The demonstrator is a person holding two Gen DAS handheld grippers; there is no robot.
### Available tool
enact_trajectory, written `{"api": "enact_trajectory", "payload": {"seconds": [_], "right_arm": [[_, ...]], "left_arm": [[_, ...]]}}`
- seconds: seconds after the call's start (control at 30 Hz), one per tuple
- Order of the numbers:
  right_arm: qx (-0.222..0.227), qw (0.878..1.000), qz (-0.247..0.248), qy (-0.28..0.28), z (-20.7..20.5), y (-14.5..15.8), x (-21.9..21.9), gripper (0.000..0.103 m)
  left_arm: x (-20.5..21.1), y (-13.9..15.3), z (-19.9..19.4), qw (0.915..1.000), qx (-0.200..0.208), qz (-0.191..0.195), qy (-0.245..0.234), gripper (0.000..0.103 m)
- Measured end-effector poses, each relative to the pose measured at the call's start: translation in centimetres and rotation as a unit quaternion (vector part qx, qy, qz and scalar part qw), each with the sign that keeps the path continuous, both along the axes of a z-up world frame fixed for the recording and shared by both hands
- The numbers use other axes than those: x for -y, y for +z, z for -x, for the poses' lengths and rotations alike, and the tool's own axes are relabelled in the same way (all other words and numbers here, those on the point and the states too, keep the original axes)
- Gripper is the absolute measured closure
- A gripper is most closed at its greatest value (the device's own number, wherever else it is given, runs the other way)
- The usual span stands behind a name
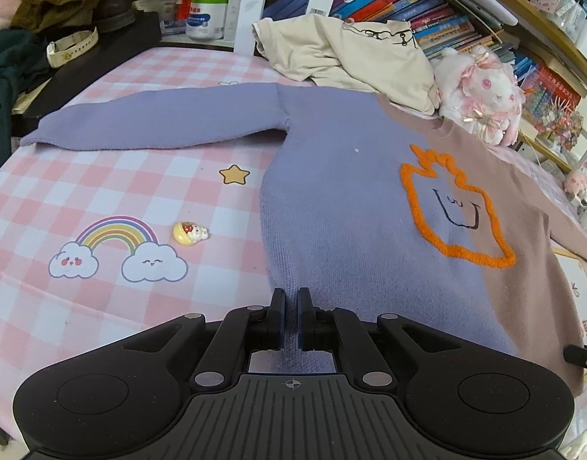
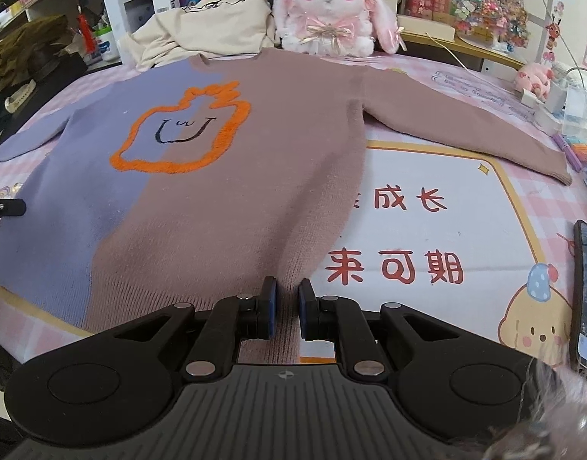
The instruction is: Fold clothes
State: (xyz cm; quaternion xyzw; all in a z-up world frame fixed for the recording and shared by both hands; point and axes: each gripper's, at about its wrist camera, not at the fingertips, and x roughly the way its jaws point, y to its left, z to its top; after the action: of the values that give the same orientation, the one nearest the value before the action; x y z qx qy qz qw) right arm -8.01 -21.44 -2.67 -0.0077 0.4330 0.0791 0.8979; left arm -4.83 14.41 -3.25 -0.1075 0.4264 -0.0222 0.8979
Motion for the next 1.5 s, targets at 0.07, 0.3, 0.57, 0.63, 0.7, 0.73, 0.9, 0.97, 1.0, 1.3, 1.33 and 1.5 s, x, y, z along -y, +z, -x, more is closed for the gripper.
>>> {"api": "enact_trajectory", "payload": {"seconds": [0.07, 0.3, 0.57, 0.63, 0.7, 0.73, 0.9, 0.97, 1.0, 1.3, 1.33, 1.5], "right_arm": [[0.001, 1.000, 0.001, -0.001, 0.1, 0.0, -0.1, 0.092], [0.000, 1.000, -0.006, -0.019, 0.3, 0.0, 0.1, 0.092], [-0.002, 0.999, -0.008, -0.043, 0.5, 0.3, 0.1, 0.081], [-0.001, 0.999, -0.012, -0.049, 0.7, 0.5, 0.1, 0.073], [0.001, 0.998, -0.019, -0.056, 1.0, 0.9, 0.0, 0.062], [0.002, 0.998, -0.023, -0.060, 1.2, 1.2, -0.1, 0.055], [0.014, 0.996, -0.031, -0.077, 2.0, 2.5, -0.6, 0.018], [0.019, 0.995, -0.031, -0.091, 2.5, 2.9, -0.9, 0.009], [0.021, 0.995, -0.031, -0.098, 2.8, 3.1, -1.1, 0.008], [0.097, 0.990, 0.052, -0.091, 6.2, 3.4, -3.3, 0.000], [0.104, 0.989, 0.059, -0.086, 6.3, 3.4, -3.3, 0.000], [0.101, 0.991, 0.057, -0.067, 5.5, 3.0, -2.1, 0.000]], "left_arm": [[-0.1, 0.0, 0.0, 1.0000, -0.002, 0.002, -0.002, 0.098], [-0.1, 0.0, 0.3, 0.9999, 0.002, 0.010, -0.009, 0.098], [0.1, 0.3, 0.6, 0.9996, 0.006, -0.005, -0.025, 0.088], [0.4, 0.8, 0.9, 0.9993, 0.016, -0.013, -0.033, 0.082], [0.8, 1.3, 1.3, 0.9987, 0.026, -0.020, -0.040, 0.065], [1.0, 1.6, 1.5, 0.9983, 0.031, -0.024, -0.043, 0.061], [1.9, 2.8, 2.4, 0.9957, 0.055, -0.043, -0.061, 0.025], [2.3, 3.3, 2.7, 0.9943, 0.064, -0.050, -0.069, 0.019], [2.5, 3.5, 3.0, 0.9936, 0.069, -0.054, -0.071, 0.016], [5.0, 3.5, 5.9, 0.9898, 0.080, -0.076, -0.090, 0.011], [5.4, 3.6, 6.0, 0.9884, 0.082, -0.086, -0.094, 0.011], [6.9, 3.7, 6.2, 0.9861, 0.097, -0.108, -0.081, 0.011]]}}
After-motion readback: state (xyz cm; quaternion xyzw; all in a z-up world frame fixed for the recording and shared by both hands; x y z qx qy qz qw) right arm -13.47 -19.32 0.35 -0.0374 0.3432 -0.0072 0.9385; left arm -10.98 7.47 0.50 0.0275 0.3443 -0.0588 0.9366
